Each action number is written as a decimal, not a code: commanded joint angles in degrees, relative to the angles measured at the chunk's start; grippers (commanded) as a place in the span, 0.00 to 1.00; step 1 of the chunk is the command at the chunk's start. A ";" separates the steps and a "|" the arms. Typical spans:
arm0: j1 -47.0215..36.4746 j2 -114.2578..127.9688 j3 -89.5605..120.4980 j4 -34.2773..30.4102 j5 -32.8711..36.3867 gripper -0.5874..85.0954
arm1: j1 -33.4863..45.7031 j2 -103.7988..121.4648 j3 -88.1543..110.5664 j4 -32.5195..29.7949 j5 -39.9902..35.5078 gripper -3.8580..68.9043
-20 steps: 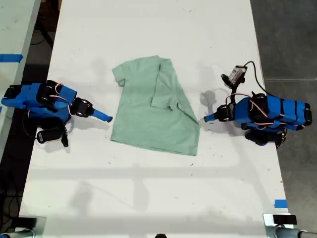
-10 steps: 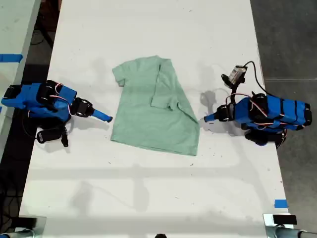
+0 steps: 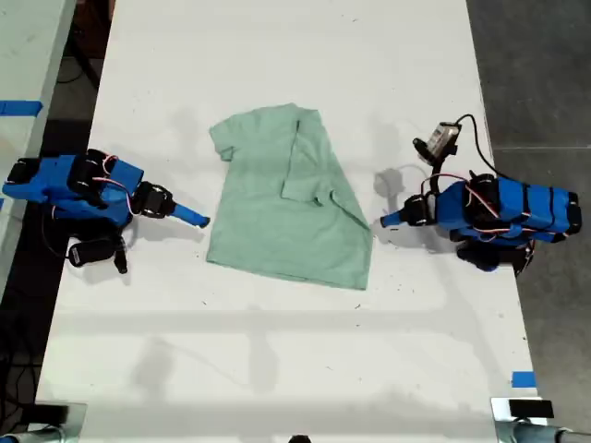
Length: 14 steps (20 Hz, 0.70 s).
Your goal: Fold t shirt
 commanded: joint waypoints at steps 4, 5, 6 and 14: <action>0.53 0.35 0.44 0.18 0.44 0.16 | 0.53 0.88 2.90 0.35 0.97 0.07; 0.53 0.35 0.44 0.18 0.44 0.16 | 0.70 0.88 2.90 0.35 1.05 0.07; 0.53 0.35 0.44 0.18 0.44 0.16 | 0.79 0.88 2.90 0.35 1.14 0.07; -0.35 0.35 -0.35 1.14 -10.90 0.16 | 0.97 0.88 2.90 0.70 1.58 0.07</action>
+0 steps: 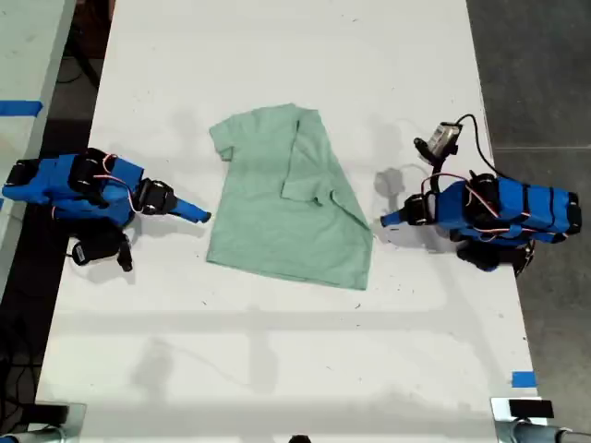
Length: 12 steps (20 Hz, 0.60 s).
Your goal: Fold t shirt
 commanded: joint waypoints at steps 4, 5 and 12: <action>3.16 0.35 -1.05 -1.23 -9.14 0.28 | 0.53 0.88 2.90 0.53 1.05 0.07; 3.25 0.35 -0.97 -2.46 -10.81 0.25 | 0.53 0.88 2.90 0.53 1.05 0.07; -5.54 0.35 -0.35 1.93 -16.96 0.23 | 0.53 0.88 2.90 0.53 1.05 0.07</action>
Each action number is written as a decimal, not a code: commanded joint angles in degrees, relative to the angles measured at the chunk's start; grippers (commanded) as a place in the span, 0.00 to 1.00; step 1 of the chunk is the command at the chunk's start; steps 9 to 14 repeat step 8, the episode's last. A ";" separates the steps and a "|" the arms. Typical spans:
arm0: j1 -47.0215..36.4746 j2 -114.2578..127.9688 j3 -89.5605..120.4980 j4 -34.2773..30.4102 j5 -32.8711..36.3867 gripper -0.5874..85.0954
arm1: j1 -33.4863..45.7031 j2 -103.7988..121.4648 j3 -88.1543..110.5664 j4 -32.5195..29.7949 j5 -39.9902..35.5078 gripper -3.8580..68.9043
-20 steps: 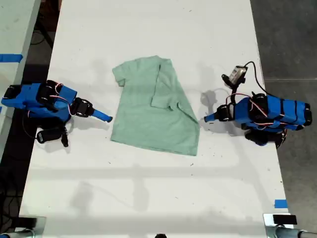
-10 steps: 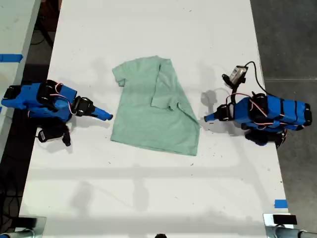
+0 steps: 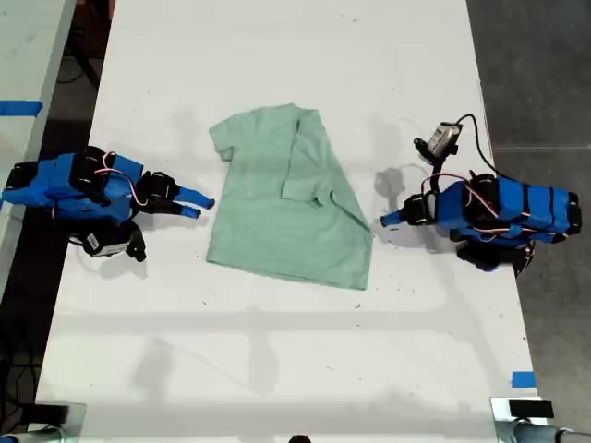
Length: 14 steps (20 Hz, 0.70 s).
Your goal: Fold t shirt
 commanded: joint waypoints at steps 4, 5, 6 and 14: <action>-2.02 0.35 -0.62 -0.79 6.33 0.01 | 0.53 0.88 2.90 0.53 1.05 0.07; -2.37 0.35 -0.62 -0.97 6.33 0.01 | 0.62 0.88 2.90 0.53 1.05 0.07; -2.55 0.35 -0.97 -1.41 6.68 0.01 | 0.62 0.88 2.90 0.53 1.05 0.07; -0.18 0.35 -3.87 -0.62 6.50 0.00 | 0.62 0.88 2.90 0.53 1.05 0.07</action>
